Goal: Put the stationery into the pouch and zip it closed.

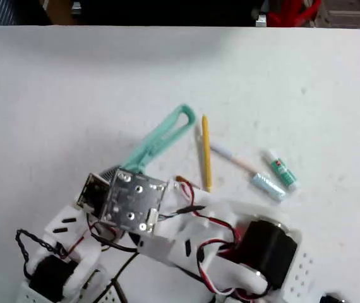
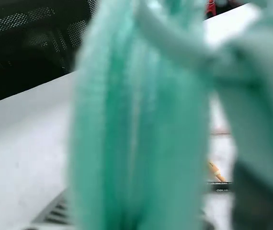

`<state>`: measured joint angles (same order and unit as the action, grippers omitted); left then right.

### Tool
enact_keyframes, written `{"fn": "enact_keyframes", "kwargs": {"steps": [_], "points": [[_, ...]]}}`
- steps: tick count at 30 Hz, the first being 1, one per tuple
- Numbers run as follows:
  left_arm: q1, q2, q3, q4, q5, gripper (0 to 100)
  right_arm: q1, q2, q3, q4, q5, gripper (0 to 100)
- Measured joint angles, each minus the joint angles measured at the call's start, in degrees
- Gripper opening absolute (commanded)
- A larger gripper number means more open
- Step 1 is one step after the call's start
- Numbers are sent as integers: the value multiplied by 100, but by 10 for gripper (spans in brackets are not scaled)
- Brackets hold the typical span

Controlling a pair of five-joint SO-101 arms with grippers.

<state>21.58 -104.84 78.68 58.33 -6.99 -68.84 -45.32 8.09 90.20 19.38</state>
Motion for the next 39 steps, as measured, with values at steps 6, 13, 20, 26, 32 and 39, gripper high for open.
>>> {"fn": "enact_keyframes", "kwargs": {"steps": [6,13,20,26,32,39], "points": [[9,-18,-88,0,0,21,-308,9,-290,141,0,19],[9,-18,-114,0,-105,21,-369,18,-571,352,114,19],[9,-18,-149,0,-123,21,-62,105,-923,730,580,62],[-79,70,-141,0,-123,21,800,105,-457,782,888,277],[-105,70,-141,0,-123,21,1371,-35,-484,765,958,282],[-105,70,-141,0,-123,21,1644,-299,-35,-545,-62,272]]}}
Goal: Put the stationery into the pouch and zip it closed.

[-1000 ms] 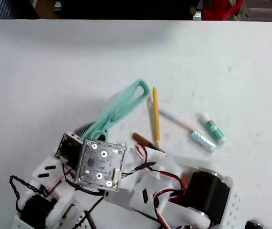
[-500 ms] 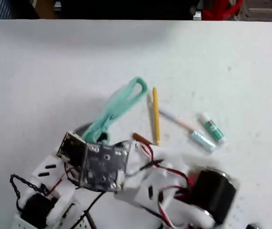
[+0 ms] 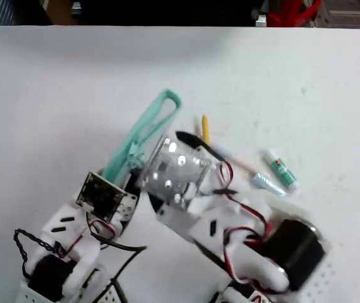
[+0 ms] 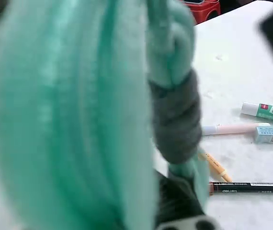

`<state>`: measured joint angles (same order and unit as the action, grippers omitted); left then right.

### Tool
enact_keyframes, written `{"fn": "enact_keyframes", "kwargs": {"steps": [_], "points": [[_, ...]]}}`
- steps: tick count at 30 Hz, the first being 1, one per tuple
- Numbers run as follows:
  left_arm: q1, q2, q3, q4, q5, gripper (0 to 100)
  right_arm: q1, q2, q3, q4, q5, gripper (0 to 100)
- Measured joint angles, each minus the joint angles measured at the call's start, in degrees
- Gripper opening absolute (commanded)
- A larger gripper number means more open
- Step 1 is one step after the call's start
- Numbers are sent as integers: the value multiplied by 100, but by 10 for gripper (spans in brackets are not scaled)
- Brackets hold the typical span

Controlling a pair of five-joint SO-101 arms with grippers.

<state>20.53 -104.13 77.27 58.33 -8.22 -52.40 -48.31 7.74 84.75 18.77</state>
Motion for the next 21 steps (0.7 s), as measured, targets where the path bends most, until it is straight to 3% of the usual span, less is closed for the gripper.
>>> {"fn": "enact_keyframes", "kwargs": {"steps": [6,17,21], "points": [[0,9,0,0,18,21,-18,-9,985,-1178,-88,201],[-9,9,9,0,26,21,-70,0,1125,-1521,-141,183],[-9,0,0,0,26,21,-70,0,1125,-1855,-141,40]]}}
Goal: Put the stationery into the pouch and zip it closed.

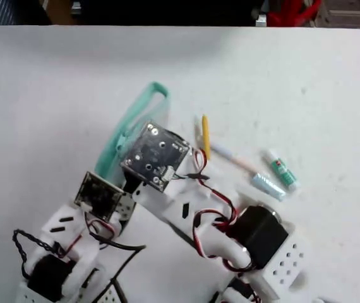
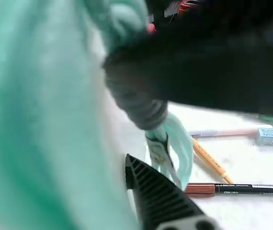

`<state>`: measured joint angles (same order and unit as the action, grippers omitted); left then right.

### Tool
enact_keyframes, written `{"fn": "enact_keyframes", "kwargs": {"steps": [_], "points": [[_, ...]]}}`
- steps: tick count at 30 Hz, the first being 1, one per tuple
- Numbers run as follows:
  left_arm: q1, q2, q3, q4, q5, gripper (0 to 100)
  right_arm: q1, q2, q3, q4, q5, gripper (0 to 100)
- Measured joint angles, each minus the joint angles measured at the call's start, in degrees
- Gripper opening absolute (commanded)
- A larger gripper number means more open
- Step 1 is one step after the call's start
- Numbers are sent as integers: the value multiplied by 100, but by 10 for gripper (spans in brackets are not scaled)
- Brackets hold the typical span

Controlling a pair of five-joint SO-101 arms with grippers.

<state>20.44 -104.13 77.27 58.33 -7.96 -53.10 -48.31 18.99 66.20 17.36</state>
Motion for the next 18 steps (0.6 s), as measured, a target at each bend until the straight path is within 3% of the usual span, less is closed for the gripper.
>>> {"fn": "enact_keyframes", "kwargs": {"steps": [13,18], "points": [[0,0,0,0,0,21,-545,-800,255,246,633,19],[9,-70,0,18,-26,21,-1275,-914,105,844,668,19]]}}
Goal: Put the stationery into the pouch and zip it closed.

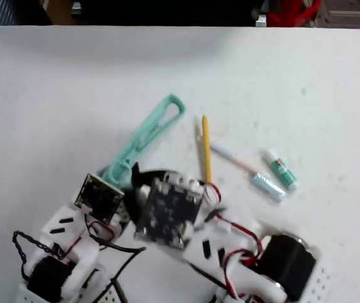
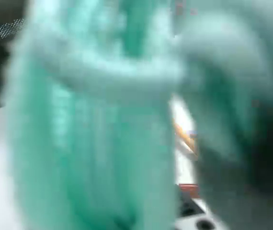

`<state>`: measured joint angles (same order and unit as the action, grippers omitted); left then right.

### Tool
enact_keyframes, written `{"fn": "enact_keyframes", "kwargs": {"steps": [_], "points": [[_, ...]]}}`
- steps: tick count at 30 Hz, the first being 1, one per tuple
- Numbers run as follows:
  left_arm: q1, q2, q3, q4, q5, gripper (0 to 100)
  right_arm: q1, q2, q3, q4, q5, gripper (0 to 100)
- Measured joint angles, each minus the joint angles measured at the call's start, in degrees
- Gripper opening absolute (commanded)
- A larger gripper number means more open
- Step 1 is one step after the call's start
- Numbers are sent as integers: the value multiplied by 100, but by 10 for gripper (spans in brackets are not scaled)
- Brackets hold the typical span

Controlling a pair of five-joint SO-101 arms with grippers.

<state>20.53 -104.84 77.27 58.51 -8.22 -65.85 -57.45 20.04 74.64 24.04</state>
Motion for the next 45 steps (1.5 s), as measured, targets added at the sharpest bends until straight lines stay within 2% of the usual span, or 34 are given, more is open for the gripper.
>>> {"fn": "enact_keyframes", "kwargs": {"steps": [4,16,19,22,24,33,39,41,45], "points": [[35,-9,9,0,-9,21,-369,9,-62,246,88,19],[26,-18,0,0,-9,21,-695,325,-246,510,176,28],[44,-18,0,0,-9,21,-615,325,-580,703,176,125],[35,9,0,0,-9,22,-114,220,-738,774,176,273],[0,79,9,0,18,22,492,9,-782,774,176,302],[0,70,316,-246,264,22,2963,-334,-993,774,176,222],[-255,70,264,-211,536,22,4835,993,-993,800,176,177],[-378,70,246,-211,563,22,5178,1679,-985,809,176,176],[-396,79,211,-158,563,22,5240,3042,-985,809,88,180]]}}
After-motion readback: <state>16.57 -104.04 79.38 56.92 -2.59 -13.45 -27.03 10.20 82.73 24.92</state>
